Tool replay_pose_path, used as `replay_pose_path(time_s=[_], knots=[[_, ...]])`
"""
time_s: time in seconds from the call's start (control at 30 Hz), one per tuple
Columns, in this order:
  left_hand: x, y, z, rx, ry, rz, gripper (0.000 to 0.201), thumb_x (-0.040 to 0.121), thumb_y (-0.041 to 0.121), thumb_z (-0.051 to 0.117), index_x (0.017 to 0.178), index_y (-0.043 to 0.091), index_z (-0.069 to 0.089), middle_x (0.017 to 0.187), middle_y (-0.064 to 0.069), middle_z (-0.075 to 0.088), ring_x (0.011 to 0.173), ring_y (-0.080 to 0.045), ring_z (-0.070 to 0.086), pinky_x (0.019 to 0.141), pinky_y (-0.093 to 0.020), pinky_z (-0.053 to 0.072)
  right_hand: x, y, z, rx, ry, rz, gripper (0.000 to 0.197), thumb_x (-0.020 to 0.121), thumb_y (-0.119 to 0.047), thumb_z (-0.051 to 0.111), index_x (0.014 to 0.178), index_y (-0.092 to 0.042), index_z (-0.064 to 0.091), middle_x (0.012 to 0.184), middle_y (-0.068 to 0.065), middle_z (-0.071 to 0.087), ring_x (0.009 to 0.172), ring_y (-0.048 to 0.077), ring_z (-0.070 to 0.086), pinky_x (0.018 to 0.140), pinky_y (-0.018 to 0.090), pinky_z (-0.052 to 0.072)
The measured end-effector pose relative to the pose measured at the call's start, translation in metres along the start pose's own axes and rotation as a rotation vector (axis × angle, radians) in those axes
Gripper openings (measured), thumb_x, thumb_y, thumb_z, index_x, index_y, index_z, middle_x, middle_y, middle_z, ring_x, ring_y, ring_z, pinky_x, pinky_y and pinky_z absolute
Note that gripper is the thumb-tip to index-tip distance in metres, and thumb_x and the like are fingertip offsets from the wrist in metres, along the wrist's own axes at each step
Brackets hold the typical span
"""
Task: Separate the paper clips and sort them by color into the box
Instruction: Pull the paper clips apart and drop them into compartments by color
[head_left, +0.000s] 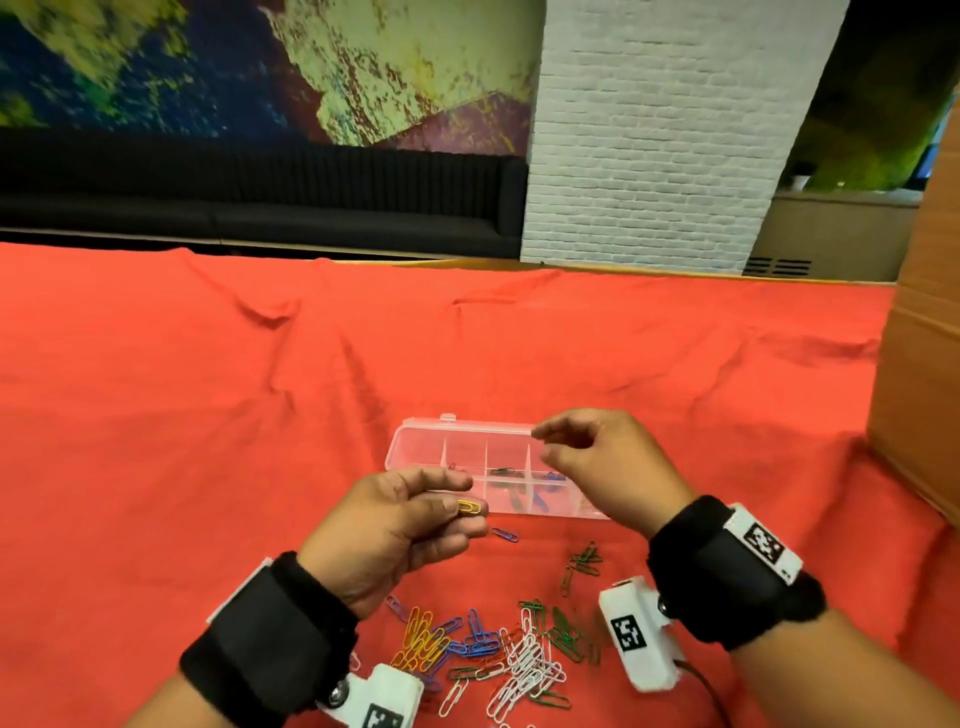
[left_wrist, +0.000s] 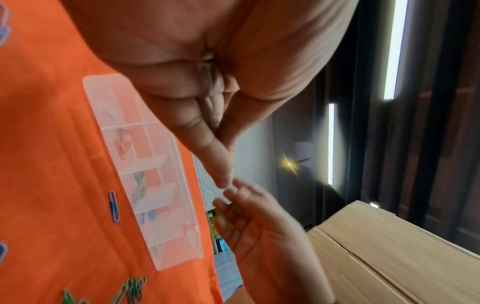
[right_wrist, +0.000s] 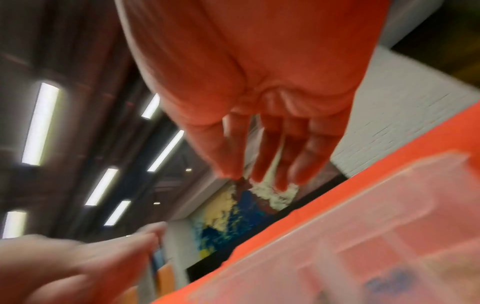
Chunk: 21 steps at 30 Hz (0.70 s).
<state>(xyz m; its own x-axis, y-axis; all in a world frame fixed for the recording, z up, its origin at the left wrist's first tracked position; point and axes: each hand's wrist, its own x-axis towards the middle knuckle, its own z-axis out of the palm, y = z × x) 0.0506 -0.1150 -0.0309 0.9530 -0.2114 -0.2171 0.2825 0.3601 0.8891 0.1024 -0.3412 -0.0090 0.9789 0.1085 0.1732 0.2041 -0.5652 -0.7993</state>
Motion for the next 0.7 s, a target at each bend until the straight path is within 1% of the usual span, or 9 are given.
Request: replay_pose_path(time_s=[0.1, 0.2, 0.3, 0.37, 0.47, 0.53, 0.57, 0.63, 0.7], knots=[[0.0, -0.005, 0.009, 0.06, -0.027, -0.023, 0.02, 0.095, -0.004, 0.051, 0.112, 0.0, 0.06, 0.094, -0.02, 0.073, 0.08, -0.023, 0.075, 0.061, -0.025, 0.06, -0.029, -0.025, 0.021, 0.031, -0.292, -0.154, 0.015, 0.078, -0.023, 0.078, 0.092, -0.027, 0.076, 0.086, -0.002, 0.074, 0.08, 0.01, 0.069, 0.075, 0.027, 0.055], [-0.003, -0.009, 0.017, 0.069, -0.069, -0.057, 0.019, 0.095, -0.001, 0.052, 0.107, 0.005, 0.066, 0.093, -0.016, 0.074, 0.084, -0.025, 0.075, 0.063, -0.026, 0.06, -0.032, -0.021, 0.027, -0.103, -0.213, -0.241, 0.01, 0.075, -0.021, 0.077, 0.082, -0.028, 0.075, 0.081, -0.006, 0.07, 0.076, 0.005, 0.065, 0.073, 0.03, 0.054], [-0.005, -0.008, 0.015, 0.132, -0.065, -0.076, 0.024, 0.093, 0.001, 0.056, 0.116, 0.007, 0.061, 0.107, -0.018, 0.074, 0.091, -0.027, 0.074, 0.068, -0.029, 0.06, -0.022, -0.005, 0.012, -0.108, -0.176, -0.232, 0.011, 0.075, -0.014, 0.076, 0.074, -0.023, 0.072, 0.074, -0.006, 0.071, 0.073, 0.008, 0.066, 0.074, 0.031, 0.053], [-0.004, -0.004, 0.003, 0.386, -0.045, -0.021, 0.025, 0.092, 0.001, 0.06, 0.114, 0.011, 0.061, 0.105, -0.013, 0.075, 0.087, -0.021, 0.072, 0.067, -0.028, 0.057, -0.006, 0.013, -0.006, -0.157, -0.078, -0.167, 0.015, 0.078, -0.011, 0.074, 0.071, -0.024, 0.069, 0.071, -0.005, 0.071, 0.071, 0.013, 0.065, 0.072, 0.032, 0.052], [-0.004, 0.006, -0.022, 1.182, -0.105, 0.157, 0.014, 0.086, 0.011, 0.069, 0.098, 0.018, 0.07, 0.082, 0.007, 0.072, 0.07, -0.003, 0.063, 0.068, -0.023, 0.049, 0.014, 0.037, -0.034, -0.41, 0.016, -0.07, 0.011, 0.083, -0.015, 0.07, 0.085, -0.025, 0.075, 0.086, -0.002, 0.076, 0.081, 0.014, 0.067, 0.077, 0.025, 0.048], [-0.008, 0.009, -0.03, 1.644, -0.162, 0.185, 0.014, 0.082, 0.025, 0.07, 0.096, 0.025, 0.072, 0.078, 0.014, 0.065, 0.071, -0.003, 0.059, 0.068, -0.022, 0.044, 0.014, 0.045, -0.039, -0.533, 0.009, -0.031, 0.013, 0.084, -0.02, 0.069, 0.095, -0.024, 0.076, 0.094, -0.004, 0.075, 0.089, 0.016, 0.067, 0.081, 0.025, 0.048], [-0.011, 0.008, -0.032, 1.787, -0.191, 0.18, 0.017, 0.081, 0.032, 0.069, 0.097, 0.027, 0.071, 0.078, 0.014, 0.063, 0.072, -0.005, 0.058, 0.066, -0.022, 0.042, 0.009, 0.043, -0.036, -0.554, -0.003, -0.037, 0.013, 0.083, -0.022, 0.069, 0.093, -0.026, 0.076, 0.091, -0.006, 0.073, 0.088, 0.016, 0.066, 0.081, 0.025, 0.048], [-0.019, 0.001, -0.03, 1.884, -0.285, 0.145, 0.023, 0.079, 0.042, 0.068, 0.098, 0.028, 0.068, 0.076, 0.014, 0.061, 0.072, -0.008, 0.056, 0.062, -0.024, 0.04, -0.007, 0.031, -0.024, -0.59, -0.107, -0.129, 0.009, 0.08, -0.022, 0.067, 0.083, -0.029, 0.072, 0.081, -0.012, 0.068, 0.081, 0.015, 0.065, 0.077, 0.029, 0.052], [-0.026, -0.012, -0.029, 1.87, -0.393, 0.139, 0.03, 0.077, 0.052, 0.069, 0.095, 0.028, 0.065, 0.077, 0.012, 0.062, 0.07, -0.008, 0.057, 0.061, -0.025, 0.043, -0.033, 0.019, -0.006, -0.623, -0.386, -0.212, 0.01, 0.078, -0.023, 0.065, 0.085, -0.028, 0.07, 0.079, -0.012, 0.068, 0.075, 0.009, 0.063, 0.075, 0.031, 0.053]])
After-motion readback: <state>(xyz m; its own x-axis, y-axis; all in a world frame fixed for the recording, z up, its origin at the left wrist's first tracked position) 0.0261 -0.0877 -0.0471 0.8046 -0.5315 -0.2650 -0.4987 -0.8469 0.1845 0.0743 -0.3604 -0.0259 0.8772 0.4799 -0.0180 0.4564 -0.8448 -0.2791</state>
